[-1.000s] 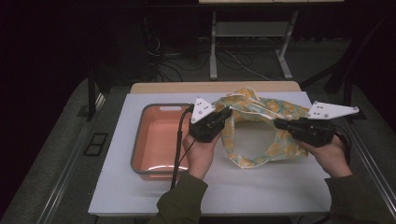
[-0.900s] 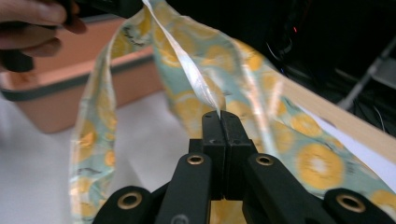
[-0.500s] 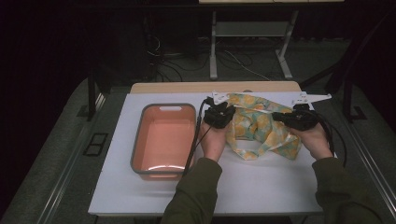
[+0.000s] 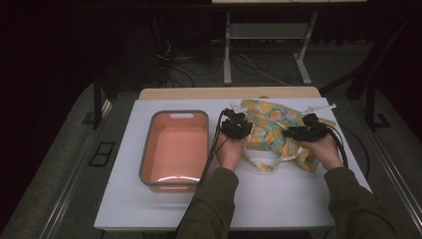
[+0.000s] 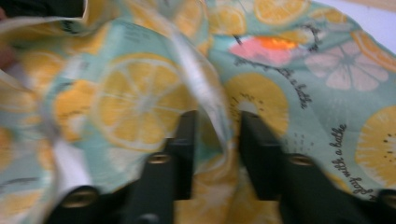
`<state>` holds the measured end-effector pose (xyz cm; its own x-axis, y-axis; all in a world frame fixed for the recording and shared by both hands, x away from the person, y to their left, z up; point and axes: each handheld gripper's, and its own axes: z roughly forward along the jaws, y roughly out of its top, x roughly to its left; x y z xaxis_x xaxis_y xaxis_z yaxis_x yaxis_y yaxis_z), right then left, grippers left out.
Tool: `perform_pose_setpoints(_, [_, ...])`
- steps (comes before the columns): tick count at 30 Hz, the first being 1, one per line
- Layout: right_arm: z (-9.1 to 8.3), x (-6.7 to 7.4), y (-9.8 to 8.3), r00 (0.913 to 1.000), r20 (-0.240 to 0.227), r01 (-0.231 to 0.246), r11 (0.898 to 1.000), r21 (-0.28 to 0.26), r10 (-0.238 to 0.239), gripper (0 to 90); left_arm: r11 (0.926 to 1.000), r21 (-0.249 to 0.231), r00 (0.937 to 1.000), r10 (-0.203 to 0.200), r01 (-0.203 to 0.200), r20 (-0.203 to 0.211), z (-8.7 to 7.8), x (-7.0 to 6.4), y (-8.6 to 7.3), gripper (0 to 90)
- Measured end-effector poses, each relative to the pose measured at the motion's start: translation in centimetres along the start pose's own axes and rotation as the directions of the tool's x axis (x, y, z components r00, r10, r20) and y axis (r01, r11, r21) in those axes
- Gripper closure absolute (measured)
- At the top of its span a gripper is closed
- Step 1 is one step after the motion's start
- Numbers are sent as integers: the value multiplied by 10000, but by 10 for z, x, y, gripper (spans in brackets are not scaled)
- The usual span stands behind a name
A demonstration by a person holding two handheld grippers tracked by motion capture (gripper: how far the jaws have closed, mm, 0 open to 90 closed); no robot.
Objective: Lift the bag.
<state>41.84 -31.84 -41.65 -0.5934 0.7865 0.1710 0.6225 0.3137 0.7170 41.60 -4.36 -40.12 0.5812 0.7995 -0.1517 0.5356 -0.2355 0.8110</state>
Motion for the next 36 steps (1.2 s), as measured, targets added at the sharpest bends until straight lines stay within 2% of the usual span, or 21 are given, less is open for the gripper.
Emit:
perform_pose_setpoints(2, [-8, 5, 2, 9999, -101, 81, 9994, -331, -85, 530, 10000, 68, 9999, 0, -1, 156, -6, 0, 3, 594])
perform_pose_setpoints(3, [-13, 8, 2, 9998, -210, 58, 9987, -497, -69, 492, 9999, 49, 9999, 87, -88, 118, -11, -1, 4, 555])
perform_pose_setpoints(6, [-29, 17, 4, 9990, -378, 222, 9959, -876, -256, 390, 9996, -108, 9990, 282, -278, 338, -29, -1, 9, 441])
perform_pose_setpoints(8, [-38, 22, 4, 9990, -213, 368, 9937, -1063, -393, 329, 9993, -257, 9977, 285, -270, 623, -41, 0, 11, 374])
perform_pose_setpoints(10, [-46, 25, 4, 9987, -73, 484, 9912, -1229, -497, 301, 9987, -309, 9964, 427, -405, 735, -52, 2, 12, 319])
perform_pose_setpoints(14, [-61, 26, 3, 9990, -48, 424, 9857, -1634, -438, 283, 9966, -373, 9936, 758, -729, 838, -70, 8, 9, 281])
perform_pose_setpoints(17, [-68, 27, 1, 9988, -70, 470, 9835, -1747, -490, 271, 9953, -555, 9896, 852, -792, 1160, -84, 15, 4, 261])
perform_pose_setpoints(23, [-85, 38, -2, 9965, -291, 707, 9743, -2139, -787, 240, 9900, -873, 9773, 1242, -1105, 1715, -115, 29, -9, 236])
perform_pose_setpoints(26, [-93, 48, -4, 9931, -392, 986, 9681, -2305, -1105, 240, 9842, -1013, 9712, 1615, -1453, 1755, -133, 34, -17, 232])
perform_pose_setpoints(28, [-97, 54, -8, 9897, -634, 1094, 9646, -2401, -1281, 240, 9821, -1171, 9670, 1683, -1478, 1914, -145, 39, -23, 229])
perform_pose_setpoints(31, [-98, 63, -15, 9851, -998, 1119, 9629, -2454, -1399, 234, 9789, -1313, 9603, 1821, -1568, 2114, -163, 46, -33, 219])
perform_pose_setpoints(34, [-93, 72, -25, 9812, -1102, 1295, 9636, -2340, -1586, 220, 9752, -1503, 9590, 1920, -1626, 2084, -180, 55, -42, 204])
perform_pose_setpoints(36, [-89, 77, -32, 9818, -1056, 1300, 9641, -2316, -1577, 218, 9736, -1619, 9587, 1931, -1609, 2087, -190, 60, -49, 198])
